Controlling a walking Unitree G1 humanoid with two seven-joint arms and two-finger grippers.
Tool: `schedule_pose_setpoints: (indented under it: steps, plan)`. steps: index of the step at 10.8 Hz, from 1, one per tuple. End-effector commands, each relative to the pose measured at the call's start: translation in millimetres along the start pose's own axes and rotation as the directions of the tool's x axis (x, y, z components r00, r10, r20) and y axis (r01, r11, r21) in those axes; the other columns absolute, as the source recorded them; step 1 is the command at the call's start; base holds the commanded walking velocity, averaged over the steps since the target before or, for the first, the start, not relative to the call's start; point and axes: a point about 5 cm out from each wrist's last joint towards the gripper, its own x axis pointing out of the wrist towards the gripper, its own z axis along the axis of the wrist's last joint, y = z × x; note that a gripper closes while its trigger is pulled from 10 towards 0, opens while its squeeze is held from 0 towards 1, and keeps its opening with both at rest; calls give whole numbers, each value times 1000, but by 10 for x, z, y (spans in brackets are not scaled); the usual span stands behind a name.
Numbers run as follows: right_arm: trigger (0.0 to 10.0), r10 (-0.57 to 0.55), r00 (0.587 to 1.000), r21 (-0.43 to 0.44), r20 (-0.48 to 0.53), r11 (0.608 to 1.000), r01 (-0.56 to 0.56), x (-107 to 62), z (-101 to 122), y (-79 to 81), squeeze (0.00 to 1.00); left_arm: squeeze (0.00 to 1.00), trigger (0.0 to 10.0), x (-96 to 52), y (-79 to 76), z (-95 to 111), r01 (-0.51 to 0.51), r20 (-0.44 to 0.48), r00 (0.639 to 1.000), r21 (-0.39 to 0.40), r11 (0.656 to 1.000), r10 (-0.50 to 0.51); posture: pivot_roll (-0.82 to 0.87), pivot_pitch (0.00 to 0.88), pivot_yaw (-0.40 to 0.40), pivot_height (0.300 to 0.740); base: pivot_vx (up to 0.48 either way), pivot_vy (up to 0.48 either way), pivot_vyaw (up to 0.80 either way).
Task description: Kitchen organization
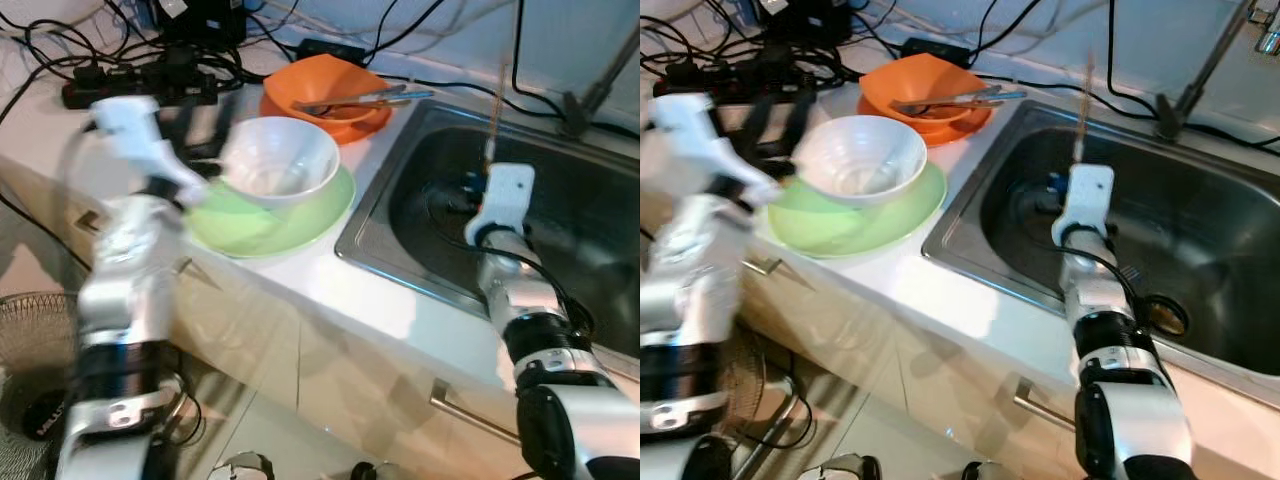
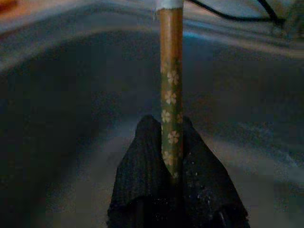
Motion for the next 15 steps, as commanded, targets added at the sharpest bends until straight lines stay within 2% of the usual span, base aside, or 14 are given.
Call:
schedule_pose_setpoints:
  steps: [1,3,6,7,8,10,11,13,14,15]
  plan:
    - [10000,-23,999,17,-24,1000,23,5,-39,-40,0,0,10000,-20,32,-30,-21,-9,1000,19,1000,21,133,64,-31,740,0,0,0]
    - [10000,-35,996,12,-80,999,36,-24,-194,-55,0,0,10000,-61,80,-90,-43,-27,999,28,999,44,136,60,-32,740,0,0,0]
    - [10000,-35,988,16,-149,999,37,-64,-360,-50,0,0,10000,-84,73,-162,-50,-44,998,16,999,51,136,54,-29,740,0,0,0]
    - [10000,-29,987,15,-158,999,32,-73,-387,-36,718,0,10000,-95,62,-202,-51,-56,997,9,999,52,135,53,-28,740,0,0,0]
    - [10000,-25,987,14,-161,1000,27,-76,-398,-24,1000,0,10000,-99,55,-218,-52,-62,997,3,999,52,134,55,-28,740,0,0,0]
    - [10000,-23,990,1,-140,1000,23,-69,-370,-18,1000,0,10000,-97,41,-227,-50,-68,996,-5,999,49,135,62,-28,740,0,0,0]
    - [10000,-24,995,-13,-98,1000,23,-52,-297,-13,0,0,10000,-92,36,-216,-49,-65,997,-10,999,48,133,71,-29,740,0,0,0]
    - [10000,-30,999,-15,-26,999,29,-24,-161,-4,0,0,10000,-83,27,-199,-52,-57,997,-36,998,50,132,76,-31,740,0,0,0]
    - [10000,-9,998,-29,62,1000,11,-12,-13,46,0,0,10000,-67,34,-139,-65,-45,997,-79,995,62,130,84,-32,740,0,0,0]
    - [10000,4,995,-36,98,999,0,-10,52,78,0,0,10000,-52,30,-94,-61,-37,998,-105,993,58,130,86,-32,740,0,0,0]
